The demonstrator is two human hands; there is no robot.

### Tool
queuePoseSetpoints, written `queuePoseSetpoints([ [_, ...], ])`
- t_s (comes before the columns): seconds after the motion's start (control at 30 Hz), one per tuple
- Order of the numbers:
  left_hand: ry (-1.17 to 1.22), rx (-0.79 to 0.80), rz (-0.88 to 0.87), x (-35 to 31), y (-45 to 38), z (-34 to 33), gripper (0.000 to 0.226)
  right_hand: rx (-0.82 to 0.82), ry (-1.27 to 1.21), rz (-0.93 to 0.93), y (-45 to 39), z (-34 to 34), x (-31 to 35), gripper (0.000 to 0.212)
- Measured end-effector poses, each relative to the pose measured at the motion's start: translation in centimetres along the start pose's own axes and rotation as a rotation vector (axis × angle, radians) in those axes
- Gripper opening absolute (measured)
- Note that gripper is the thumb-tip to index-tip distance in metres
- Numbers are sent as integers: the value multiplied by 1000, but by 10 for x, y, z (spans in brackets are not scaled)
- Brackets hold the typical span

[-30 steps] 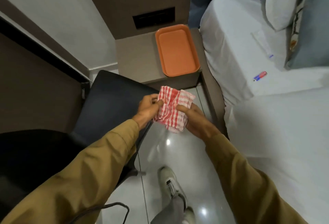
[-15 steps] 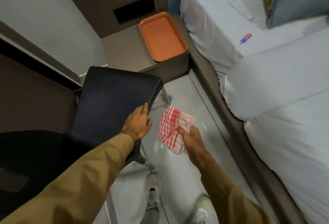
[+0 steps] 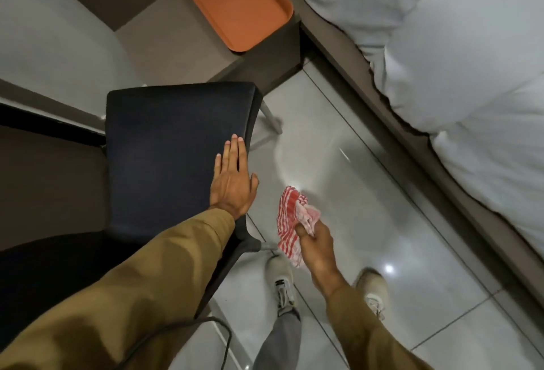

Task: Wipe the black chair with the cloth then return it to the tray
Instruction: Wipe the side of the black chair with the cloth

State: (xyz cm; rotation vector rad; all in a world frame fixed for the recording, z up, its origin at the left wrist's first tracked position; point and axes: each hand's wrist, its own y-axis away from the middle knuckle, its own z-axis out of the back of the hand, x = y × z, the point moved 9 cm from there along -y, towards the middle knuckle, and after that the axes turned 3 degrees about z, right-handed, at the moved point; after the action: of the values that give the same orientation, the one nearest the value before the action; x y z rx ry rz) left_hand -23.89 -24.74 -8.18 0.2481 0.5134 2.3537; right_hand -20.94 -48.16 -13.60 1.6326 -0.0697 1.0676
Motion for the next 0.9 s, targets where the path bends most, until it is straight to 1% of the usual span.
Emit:
queuePoseSetpoints([
  [0.1,-24,-29,-25,-3,-2,-18,85,-57,-22,-28,3,-2,-23,39],
  [0.3,-57,-144,-20,-1,-7,-40,85,-215,0,-61,16,4,-76,37],
  [0.37,-74,-175,-21,-1,-9,-45,85,-270,-17,-100,19,8,-96,35],
  [0.43,-94,-210,-30,1,-12,-49,84,-289,-3,-145,19,9,-115,35],
  [0.5,-115,-237,-38,3,-14,-52,84,-278,26,-175,19,8,-126,36],
  [0.57,-126,-263,-42,4,-16,-54,85,-251,67,-155,15,3,-131,38],
  [0.63,-135,-287,-41,5,-18,-56,84,-216,99,-75,10,-6,-126,37],
  [0.73,-152,-313,-45,4,-18,-59,82,-154,80,27,4,-20,-118,34],
  [0.9,-90,-345,-64,5,-18,-59,80,-21,55,167,-2,-55,-99,32],
])
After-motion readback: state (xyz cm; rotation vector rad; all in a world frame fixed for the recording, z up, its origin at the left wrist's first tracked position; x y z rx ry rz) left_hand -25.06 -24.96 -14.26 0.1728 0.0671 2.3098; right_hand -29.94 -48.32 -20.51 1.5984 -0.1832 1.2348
